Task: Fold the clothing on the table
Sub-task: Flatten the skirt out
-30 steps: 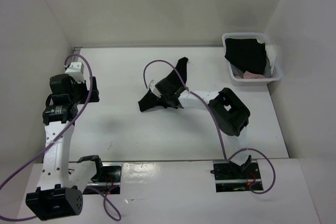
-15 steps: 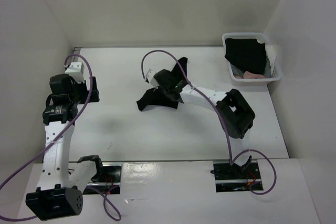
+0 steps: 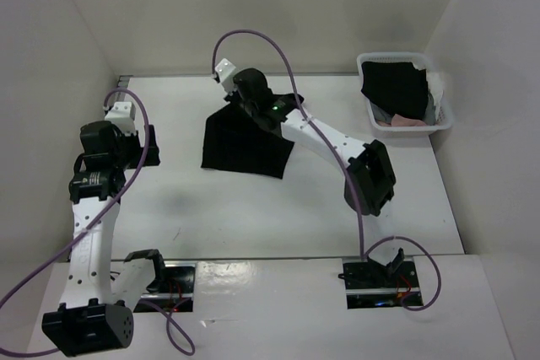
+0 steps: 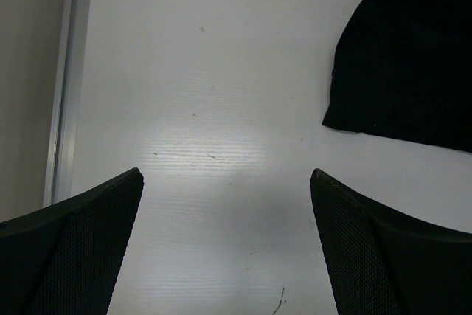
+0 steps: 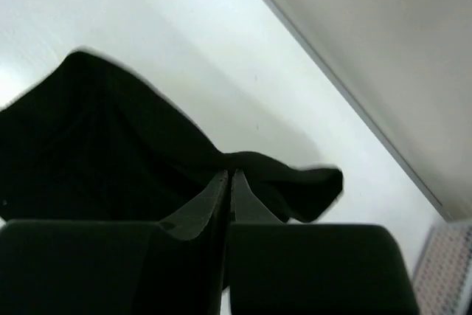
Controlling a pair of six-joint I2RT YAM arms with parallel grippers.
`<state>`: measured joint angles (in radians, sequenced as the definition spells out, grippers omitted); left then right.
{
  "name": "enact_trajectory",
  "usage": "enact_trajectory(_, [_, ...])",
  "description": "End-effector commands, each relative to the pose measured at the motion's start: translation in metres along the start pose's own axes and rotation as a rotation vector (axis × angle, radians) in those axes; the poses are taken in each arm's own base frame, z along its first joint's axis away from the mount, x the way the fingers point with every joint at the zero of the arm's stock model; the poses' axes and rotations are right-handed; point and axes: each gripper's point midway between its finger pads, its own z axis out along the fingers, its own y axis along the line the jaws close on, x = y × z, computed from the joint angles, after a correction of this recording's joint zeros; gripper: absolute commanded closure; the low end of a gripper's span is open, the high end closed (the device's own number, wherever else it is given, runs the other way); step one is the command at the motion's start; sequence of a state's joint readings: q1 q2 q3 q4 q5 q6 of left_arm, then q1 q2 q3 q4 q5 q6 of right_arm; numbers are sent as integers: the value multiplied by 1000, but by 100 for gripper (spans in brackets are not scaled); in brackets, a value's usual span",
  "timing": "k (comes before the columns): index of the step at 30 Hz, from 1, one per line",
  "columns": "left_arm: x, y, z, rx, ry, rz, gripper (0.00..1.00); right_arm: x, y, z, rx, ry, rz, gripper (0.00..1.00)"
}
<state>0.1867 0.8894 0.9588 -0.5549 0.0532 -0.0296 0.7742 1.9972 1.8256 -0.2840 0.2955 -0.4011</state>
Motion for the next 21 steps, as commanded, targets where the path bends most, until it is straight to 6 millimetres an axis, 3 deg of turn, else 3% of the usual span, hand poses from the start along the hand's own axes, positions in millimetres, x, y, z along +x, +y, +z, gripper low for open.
enact_trajectory(1, [-7,3,-5,-13,-40,9,0,-1,19,32,-8,9,21,100])
enact_trajectory(2, [-7,3,-5,-14,-40,9,0,-2,20,39,-10,15,8,100])
enact_trajectory(3, [-9,3,-7,-14,-49,10,0,-23,13,39,1,-17,18,100])
enact_trajectory(4, [-9,4,-7,-23,-49,9,0,-9,24,59,-12,20,-4,100])
enact_trajectory(5, [-13,4,-9,-24,-67,11,0,-36,14,56,-7,-21,-3,100])
enact_trajectory(6, [-13,6,-9,-35,-67,10,0,-40,10,62,-6,-26,3,100])
enact_trajectory(7, [-10,6,-10,-35,-67,10,0,-17,27,89,-24,23,-13,100])
enact_trajectory(8, [-10,6,-10,-35,-67,10,0,-13,27,100,-29,27,-24,100])
enact_trajectory(9, [-10,6,-10,-35,-67,10,0,-58,4,83,11,-73,-2,100])
enact_trajectory(10, [-10,6,-10,-35,-67,10,0,-62,0,86,35,-107,-8,100])
enact_trajectory(11, [-10,6,-10,-35,-67,10,0,-55,6,104,99,-109,-60,100])
enact_trajectory(12, [-10,6,-10,-35,-67,10,0,-24,20,128,101,-45,-103,100])
enact_trajectory(13, [-10,6,-10,-35,-67,10,0,-33,25,129,73,-86,-96,100])
enact_trajectory(14, [-9,6,-8,-34,-57,10,0,-21,33,142,50,-98,-65,98])
enact_trajectory(15, [-9,6,-8,-34,-57,10,0,-15,34,146,58,-79,-69,94])
enact_trajectory(16, [-7,6,-5,-34,-45,9,0,-21,32,146,69,-102,-61,88])
enact_trajectory(18, [-3,6,-2,-33,-25,7,0,-17,34,152,88,-115,-20,51])
enact_trajectory(21, [-1,5,0,-22,-15,7,0,-4,32,157,69,-89,35,34])
